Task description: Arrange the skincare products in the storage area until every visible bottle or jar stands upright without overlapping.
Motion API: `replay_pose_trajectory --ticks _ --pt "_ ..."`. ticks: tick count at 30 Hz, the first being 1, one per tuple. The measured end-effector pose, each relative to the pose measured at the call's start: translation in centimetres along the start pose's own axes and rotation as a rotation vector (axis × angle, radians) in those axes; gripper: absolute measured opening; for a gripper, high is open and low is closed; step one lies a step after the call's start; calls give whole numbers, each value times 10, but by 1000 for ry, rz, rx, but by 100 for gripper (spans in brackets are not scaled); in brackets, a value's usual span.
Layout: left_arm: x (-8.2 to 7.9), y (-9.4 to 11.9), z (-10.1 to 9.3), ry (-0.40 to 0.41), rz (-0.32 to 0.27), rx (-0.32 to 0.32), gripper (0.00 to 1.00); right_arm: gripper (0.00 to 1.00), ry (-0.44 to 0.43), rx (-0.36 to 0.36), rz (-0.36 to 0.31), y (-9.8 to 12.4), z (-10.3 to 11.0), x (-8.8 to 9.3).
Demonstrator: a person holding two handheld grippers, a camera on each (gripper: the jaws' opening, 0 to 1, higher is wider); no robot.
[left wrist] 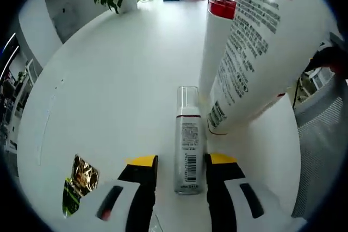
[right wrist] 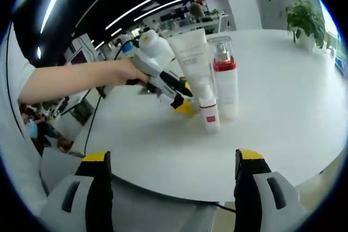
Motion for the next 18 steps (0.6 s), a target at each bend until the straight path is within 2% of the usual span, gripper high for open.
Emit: replay_pose_trajectory --ticks 4,13,15,18 --pt "1 -1 4 12 4 6 26 93 1 0 2 0 0 0" --pt "1 0 7 32 6 13 25 93 0 2 5 0 -1 1" --pt "0 3 7 67 -12 17 25 93 0 2 5 0 -1 1" --pt "2 9 7 174 -61 54 24 93 2 3 6 0 -1 1"
Point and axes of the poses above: the point that each gripper's makers call its tool centre point, and the gripper's own axes: y roughly backward along the fingers, z roughly to its left, x roughly out of its underside, the point moved 5 cm from there along y, roughly backward along the fingers, and after that the axes turned 12 degrees about z, right-handed, at the moved point
